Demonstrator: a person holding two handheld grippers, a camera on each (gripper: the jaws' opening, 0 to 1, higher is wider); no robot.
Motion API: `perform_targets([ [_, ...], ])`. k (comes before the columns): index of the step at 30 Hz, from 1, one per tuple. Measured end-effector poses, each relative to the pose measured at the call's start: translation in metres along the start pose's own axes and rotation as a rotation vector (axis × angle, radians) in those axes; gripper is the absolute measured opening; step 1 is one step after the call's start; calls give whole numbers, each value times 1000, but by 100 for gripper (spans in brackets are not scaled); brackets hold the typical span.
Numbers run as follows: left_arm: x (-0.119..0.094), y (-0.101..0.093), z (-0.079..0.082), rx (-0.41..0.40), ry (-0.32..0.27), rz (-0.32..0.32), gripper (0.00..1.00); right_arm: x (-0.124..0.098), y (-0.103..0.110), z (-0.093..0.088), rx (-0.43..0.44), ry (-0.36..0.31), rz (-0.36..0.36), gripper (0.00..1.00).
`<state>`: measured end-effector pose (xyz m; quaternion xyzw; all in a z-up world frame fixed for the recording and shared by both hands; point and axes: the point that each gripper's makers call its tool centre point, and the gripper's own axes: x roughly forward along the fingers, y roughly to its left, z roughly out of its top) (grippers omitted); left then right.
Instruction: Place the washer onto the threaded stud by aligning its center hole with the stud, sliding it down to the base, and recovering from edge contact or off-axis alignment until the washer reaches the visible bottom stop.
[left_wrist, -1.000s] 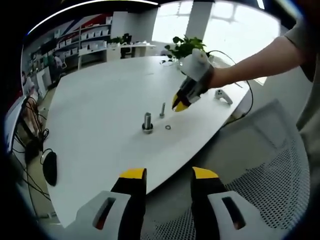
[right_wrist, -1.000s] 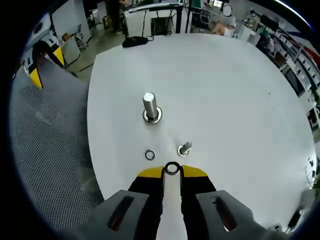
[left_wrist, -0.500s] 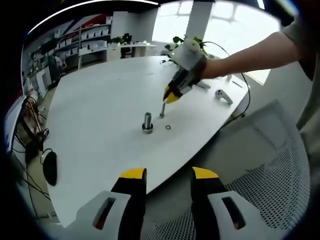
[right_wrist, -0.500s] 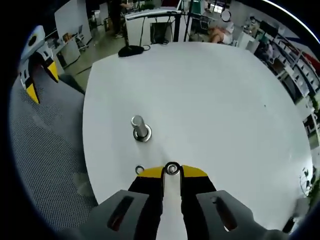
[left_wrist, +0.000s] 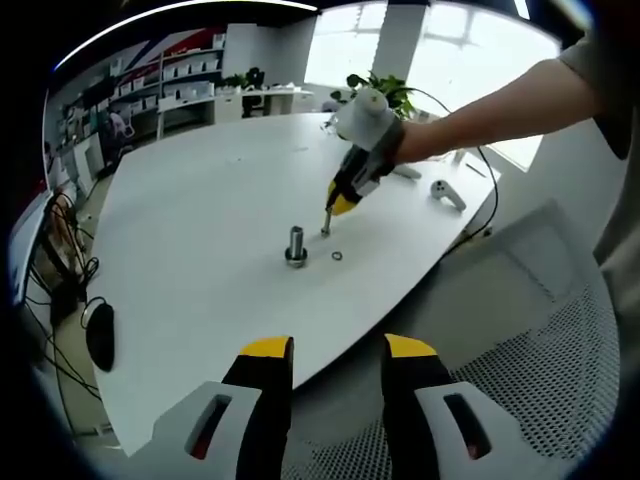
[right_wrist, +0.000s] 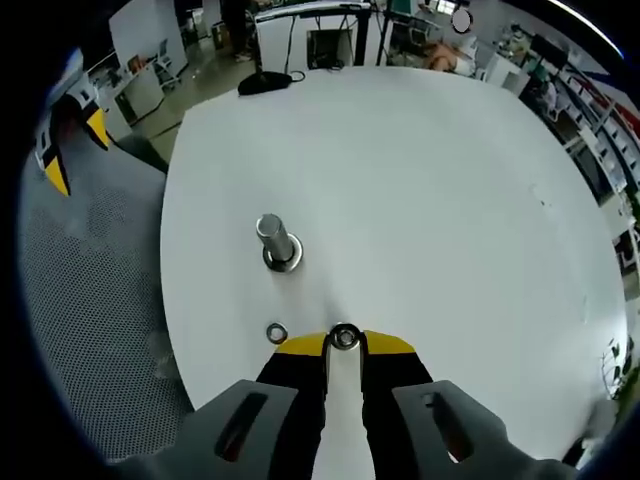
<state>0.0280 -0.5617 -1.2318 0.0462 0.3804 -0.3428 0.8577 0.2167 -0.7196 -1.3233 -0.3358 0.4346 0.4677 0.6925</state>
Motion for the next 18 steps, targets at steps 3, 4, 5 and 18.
perform_targets([
  [3, 0, 1, 0, -3, -3, 2, 33, 4, 0, -1, 11, 4, 5, 13],
  [4, 0, 1, 0, -4, -3, 2, 33, 6, 0, -1, 14, 6, 5, 13],
  [5, 0, 0, 0, -3, -1, 2, 33, 9, -1, -3, 15, 14, 8, 13],
  [18, -1, 1, 1, -12, -10, 0, 32, 31, 12, -19, 23, 76, 21, 14],
])
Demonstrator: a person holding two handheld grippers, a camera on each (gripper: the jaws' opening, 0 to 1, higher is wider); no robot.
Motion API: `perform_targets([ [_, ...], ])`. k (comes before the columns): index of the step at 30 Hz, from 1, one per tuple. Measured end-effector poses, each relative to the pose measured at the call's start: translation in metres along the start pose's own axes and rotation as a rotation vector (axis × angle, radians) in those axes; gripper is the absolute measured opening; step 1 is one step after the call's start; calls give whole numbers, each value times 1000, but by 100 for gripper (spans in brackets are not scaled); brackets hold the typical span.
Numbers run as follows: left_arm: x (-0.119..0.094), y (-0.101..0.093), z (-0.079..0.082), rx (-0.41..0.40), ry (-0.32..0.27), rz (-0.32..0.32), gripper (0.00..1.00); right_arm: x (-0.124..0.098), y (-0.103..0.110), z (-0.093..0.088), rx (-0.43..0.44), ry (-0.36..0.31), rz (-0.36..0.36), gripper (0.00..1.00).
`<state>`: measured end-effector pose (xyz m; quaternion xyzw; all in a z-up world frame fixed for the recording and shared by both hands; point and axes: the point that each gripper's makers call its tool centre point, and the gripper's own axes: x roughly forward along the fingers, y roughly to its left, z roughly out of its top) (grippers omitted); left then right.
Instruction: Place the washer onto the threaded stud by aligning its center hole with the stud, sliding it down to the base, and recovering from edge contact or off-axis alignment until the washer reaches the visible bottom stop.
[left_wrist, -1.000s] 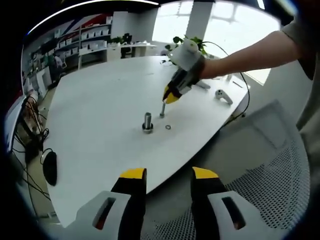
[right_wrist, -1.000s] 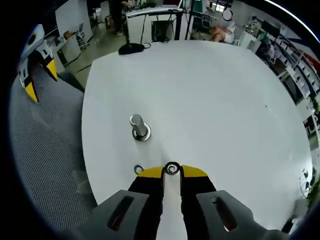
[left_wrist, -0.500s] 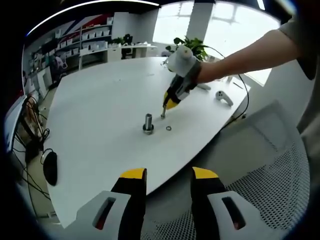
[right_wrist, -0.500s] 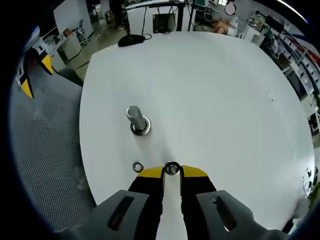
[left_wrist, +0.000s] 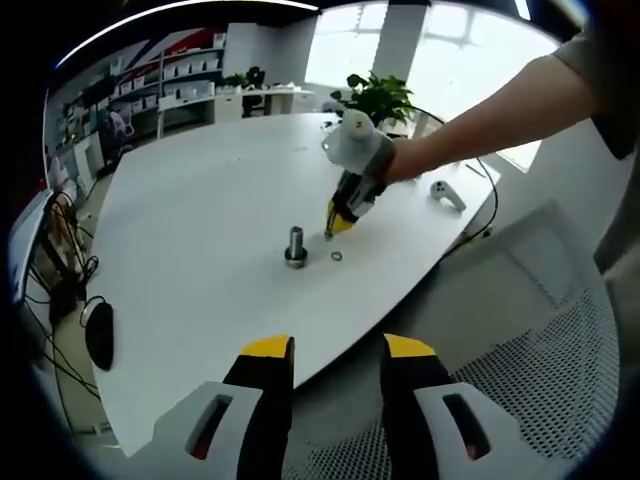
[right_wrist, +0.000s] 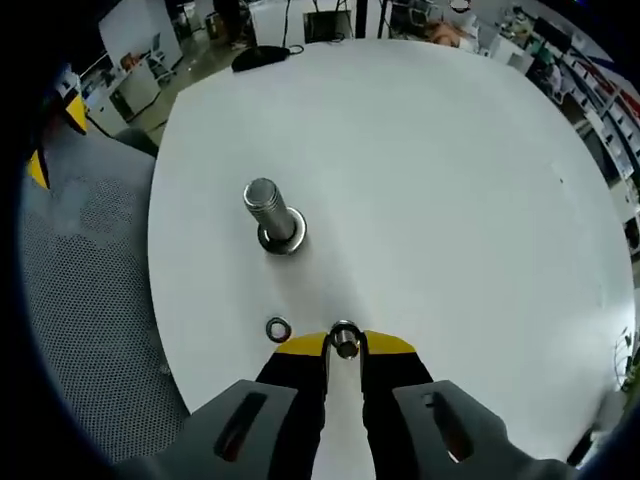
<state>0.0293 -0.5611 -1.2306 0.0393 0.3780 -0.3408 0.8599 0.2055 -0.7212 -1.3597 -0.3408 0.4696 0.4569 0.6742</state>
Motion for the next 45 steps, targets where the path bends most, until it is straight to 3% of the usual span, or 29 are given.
perform_targets([
  [5, 0, -1, 2, -2, -10, -7, 32, 1, 2, -4, -22, 2, -14, 14],
  [17, -1, 0, 5, -1, -29, 0, 32, -7, 5, -12, 61, -5, -43, 16],
  [22, -2, 0, 6, -1, -33, 3, 32, -12, 12, -24, 84, 0, -45, 19],
  [29, -2, 1, 5, -6, -33, 11, 32, -5, 31, -28, 119, 5, -18, 19],
  [35, -2, 2, 5, -10, -37, 16, 33, 2, 45, -16, 127, -15, 7, 19],
  [45, -3, 3, 7, -12, -45, 21, 33, 13, 44, 0, 115, -12, 9, 19],
])
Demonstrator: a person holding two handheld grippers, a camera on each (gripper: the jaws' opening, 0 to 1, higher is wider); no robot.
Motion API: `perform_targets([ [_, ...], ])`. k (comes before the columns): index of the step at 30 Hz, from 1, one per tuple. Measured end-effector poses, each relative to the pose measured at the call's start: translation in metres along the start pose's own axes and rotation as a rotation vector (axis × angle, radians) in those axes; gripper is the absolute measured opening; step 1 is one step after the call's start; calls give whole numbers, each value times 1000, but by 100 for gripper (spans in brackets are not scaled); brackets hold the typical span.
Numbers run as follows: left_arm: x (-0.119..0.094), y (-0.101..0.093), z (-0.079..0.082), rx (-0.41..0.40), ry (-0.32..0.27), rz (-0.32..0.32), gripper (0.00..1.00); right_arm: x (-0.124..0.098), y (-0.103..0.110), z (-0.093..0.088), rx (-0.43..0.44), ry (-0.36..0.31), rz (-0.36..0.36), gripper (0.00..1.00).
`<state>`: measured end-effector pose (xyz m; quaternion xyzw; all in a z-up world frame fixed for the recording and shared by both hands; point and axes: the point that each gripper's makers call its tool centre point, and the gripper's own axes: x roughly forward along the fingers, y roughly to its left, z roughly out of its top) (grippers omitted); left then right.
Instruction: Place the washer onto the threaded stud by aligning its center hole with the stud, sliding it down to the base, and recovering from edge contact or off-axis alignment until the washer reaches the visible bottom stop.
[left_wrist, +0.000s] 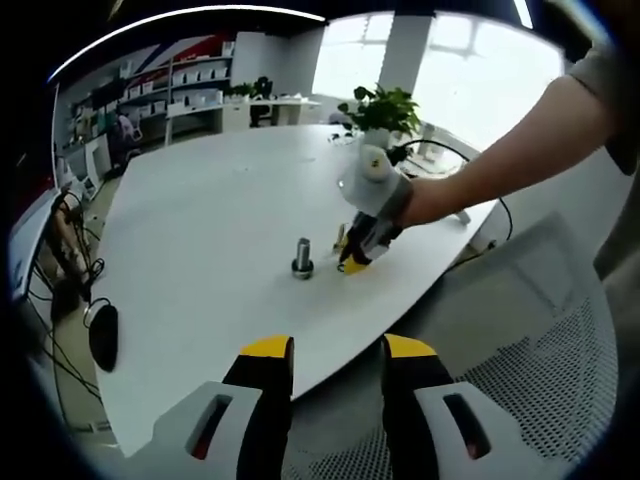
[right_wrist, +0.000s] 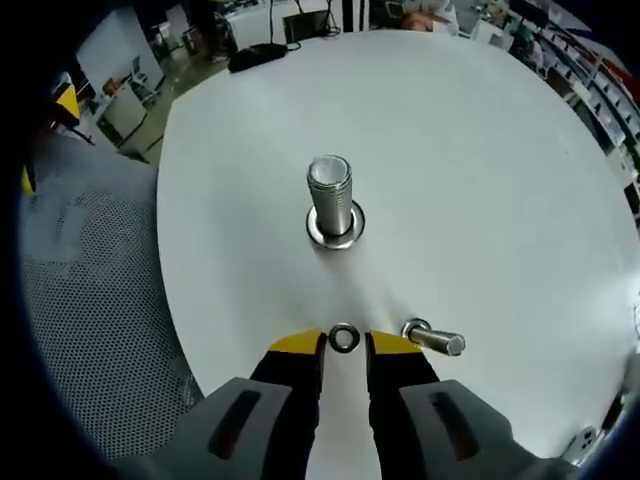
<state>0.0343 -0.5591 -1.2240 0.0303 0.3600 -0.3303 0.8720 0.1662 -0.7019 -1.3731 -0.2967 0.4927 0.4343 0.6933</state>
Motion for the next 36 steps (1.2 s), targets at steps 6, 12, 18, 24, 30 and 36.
perform_targets([
  [6, 0, 0, 1, 2, -1, -2, 33, 0, 2, -2, -104, 14, -8, 16],
  [12, 1, 0, 0, 5, 3, -4, 32, -2, 2, -8, -140, 5, 1, 14],
  [18, 1, -1, 0, 3, 4, -8, 32, -5, 4, -13, -204, 2, 52, 18],
  [24, 1, -1, 0, 2, 5, -8, 32, -4, 3, -13, -231, 6, 59, 17],
  [30, 1, 0, 0, -2, 4, -3, 32, -2, 4, -13, -326, 93, 69, 16],
  [36, 0, 2, 0, -4, 5, 6, 33, -2, 6, -13, -393, 211, 42, 15],
])
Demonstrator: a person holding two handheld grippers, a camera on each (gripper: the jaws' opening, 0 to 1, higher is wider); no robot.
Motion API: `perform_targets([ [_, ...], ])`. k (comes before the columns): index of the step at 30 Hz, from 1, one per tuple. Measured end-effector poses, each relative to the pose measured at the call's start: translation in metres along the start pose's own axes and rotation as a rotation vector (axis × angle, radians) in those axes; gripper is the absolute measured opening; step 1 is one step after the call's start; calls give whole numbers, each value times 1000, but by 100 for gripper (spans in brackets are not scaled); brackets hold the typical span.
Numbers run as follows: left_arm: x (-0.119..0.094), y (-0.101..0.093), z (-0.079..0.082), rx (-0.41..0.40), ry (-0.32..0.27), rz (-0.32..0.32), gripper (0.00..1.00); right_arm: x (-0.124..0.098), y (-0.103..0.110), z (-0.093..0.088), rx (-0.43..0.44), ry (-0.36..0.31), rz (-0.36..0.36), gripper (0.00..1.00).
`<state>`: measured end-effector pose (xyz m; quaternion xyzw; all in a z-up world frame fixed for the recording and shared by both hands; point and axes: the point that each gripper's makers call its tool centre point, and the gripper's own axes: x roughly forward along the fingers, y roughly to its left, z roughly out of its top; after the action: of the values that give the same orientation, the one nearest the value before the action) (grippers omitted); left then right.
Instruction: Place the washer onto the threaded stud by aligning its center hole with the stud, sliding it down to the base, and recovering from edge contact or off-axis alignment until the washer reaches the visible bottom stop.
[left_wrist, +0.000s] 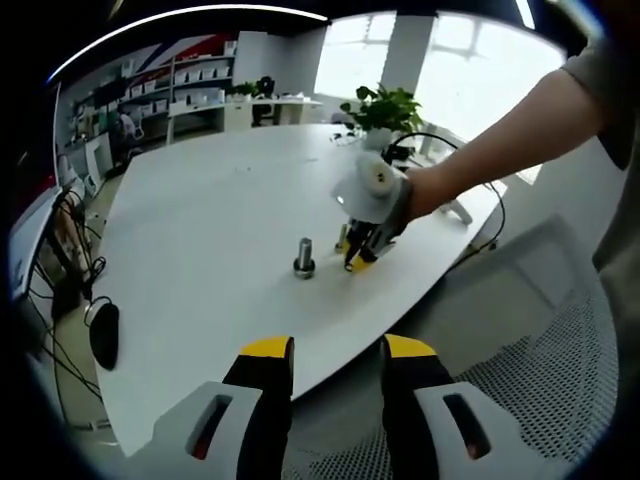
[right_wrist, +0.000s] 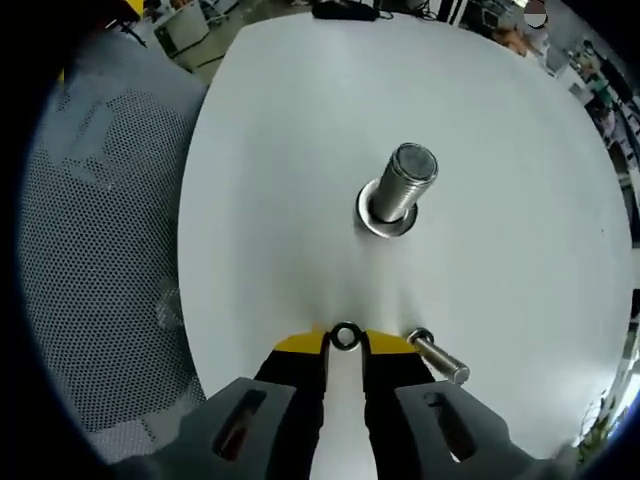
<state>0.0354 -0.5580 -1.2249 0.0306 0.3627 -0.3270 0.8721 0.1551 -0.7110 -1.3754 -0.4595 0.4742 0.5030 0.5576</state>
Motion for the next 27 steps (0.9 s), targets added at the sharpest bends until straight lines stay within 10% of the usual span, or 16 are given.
perform_targets([
  [6, 0, 1, 0, 1, -3, 5, 32, 0, 2, 1, 11, 35, -34, 15],
  [12, -1, 1, 2, -1, -13, 5, 32, -1, 0, 2, 123, -118, -17, 14],
  [27, -1, 3, 3, -1, -16, 18, 33, -10, -1, -7, 192, -174, -36, 13],
])
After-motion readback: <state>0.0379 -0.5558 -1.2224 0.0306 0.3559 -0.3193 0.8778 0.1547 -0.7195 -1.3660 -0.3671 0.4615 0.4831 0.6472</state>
